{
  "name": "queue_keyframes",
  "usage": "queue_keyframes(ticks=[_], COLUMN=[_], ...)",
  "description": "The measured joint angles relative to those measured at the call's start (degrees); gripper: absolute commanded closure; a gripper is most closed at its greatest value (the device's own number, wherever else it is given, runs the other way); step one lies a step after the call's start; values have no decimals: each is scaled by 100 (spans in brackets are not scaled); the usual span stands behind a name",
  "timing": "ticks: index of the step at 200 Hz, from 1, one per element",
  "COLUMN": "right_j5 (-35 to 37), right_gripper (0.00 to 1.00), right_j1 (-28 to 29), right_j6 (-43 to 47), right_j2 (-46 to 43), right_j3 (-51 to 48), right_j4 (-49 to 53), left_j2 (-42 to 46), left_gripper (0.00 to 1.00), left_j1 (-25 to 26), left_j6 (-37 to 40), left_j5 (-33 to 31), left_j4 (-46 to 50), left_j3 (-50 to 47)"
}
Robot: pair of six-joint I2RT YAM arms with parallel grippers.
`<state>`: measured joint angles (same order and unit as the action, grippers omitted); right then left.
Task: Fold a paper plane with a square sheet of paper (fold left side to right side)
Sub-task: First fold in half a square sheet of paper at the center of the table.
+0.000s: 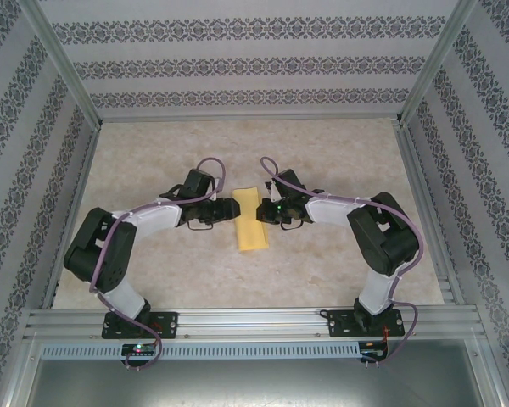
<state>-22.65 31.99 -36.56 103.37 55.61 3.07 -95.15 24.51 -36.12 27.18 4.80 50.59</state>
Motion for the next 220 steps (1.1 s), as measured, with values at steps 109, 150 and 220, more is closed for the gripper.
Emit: queue_keyframes(ticks=[109,150,220], right_j5=[321,883,1375], right_gripper=[66,58,55], right_j1=[-2,-155,-516], right_j6=[223,341,457], right_j2=[-105,-984,-1808], right_j3=[-15,-396,-935], right_j4=[146,212,302], left_j2=[-748,-841,-927], left_gripper=[61,61,58], left_j1=[251,256,295], left_j6=[-101,-101,-44], left_j5=[35,-2,-59], left_j4=[-2,170,435], left_j3=[319,463,658])
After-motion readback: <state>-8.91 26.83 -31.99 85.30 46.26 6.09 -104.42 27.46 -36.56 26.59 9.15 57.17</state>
